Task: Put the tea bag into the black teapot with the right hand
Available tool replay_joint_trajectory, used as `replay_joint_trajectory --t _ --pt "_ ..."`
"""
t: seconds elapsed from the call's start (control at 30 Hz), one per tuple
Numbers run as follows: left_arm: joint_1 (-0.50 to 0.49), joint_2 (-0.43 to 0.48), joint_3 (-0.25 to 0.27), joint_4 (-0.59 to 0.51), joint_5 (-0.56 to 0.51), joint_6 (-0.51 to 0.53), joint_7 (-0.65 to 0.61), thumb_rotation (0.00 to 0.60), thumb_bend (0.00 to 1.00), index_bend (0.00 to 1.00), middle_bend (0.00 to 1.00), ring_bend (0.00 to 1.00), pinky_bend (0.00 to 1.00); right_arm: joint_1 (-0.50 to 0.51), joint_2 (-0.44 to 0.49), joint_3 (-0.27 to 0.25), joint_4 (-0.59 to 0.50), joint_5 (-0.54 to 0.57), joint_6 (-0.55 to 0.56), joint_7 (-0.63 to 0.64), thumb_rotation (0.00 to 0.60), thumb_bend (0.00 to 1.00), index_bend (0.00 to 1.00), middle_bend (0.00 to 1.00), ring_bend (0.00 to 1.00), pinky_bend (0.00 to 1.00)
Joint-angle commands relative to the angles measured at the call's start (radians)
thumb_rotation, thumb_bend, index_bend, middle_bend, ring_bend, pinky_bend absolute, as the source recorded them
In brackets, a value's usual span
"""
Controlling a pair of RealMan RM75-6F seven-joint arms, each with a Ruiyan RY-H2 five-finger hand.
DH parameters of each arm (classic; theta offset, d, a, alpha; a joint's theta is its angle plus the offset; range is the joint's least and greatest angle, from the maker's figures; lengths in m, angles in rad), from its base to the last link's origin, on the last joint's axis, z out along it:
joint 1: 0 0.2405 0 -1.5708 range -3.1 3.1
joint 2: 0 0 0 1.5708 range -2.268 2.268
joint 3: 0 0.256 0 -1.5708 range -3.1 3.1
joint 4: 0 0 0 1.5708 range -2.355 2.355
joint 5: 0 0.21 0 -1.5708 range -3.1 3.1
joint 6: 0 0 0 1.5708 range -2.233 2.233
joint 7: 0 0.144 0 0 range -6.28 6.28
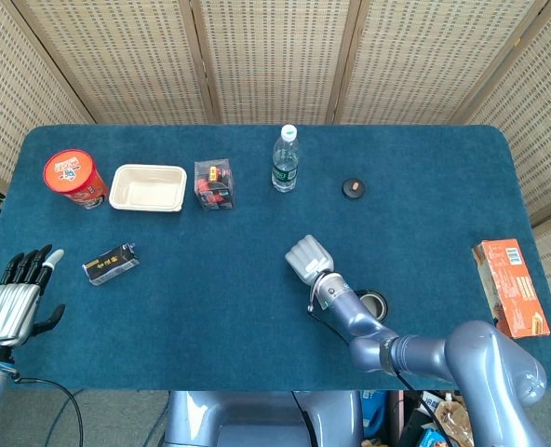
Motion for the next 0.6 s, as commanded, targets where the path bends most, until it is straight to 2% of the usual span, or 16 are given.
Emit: replay_joint_trajectory --t 0.03,0.43,0.6 --pt "0.0 0.001 0.0 0.0 -0.001 -0.001 0.0 0.6 0.37 0.0 0.0 0.0 0.0 0.001 -0.001 -0.003 0.001 0.003 -0.002 -0.005 0.6 0.62 0.61 0.9 0.92 1.0" --pt "-0.002 -0.002 -0.001 0.002 -0.005 -0.003 -0.001 0.6 0.37 0.0 0.0 0.0 0.0 -0.003 0.0 -0.005 0.005 0.001 -0.001 -0.002 0.6 0.63 0.62 0.9 0.92 1.0" --pt "0.0 -0.001 -0.001 0.002 0.0 0.002 -0.005 0.6 0.37 0.0 0.0 0.0 0.0 -0.014 0.041 0.016 -0.049 -0.03 0.03 0.03 0.6 0.63 0.63 0.9 0.93 1.0"
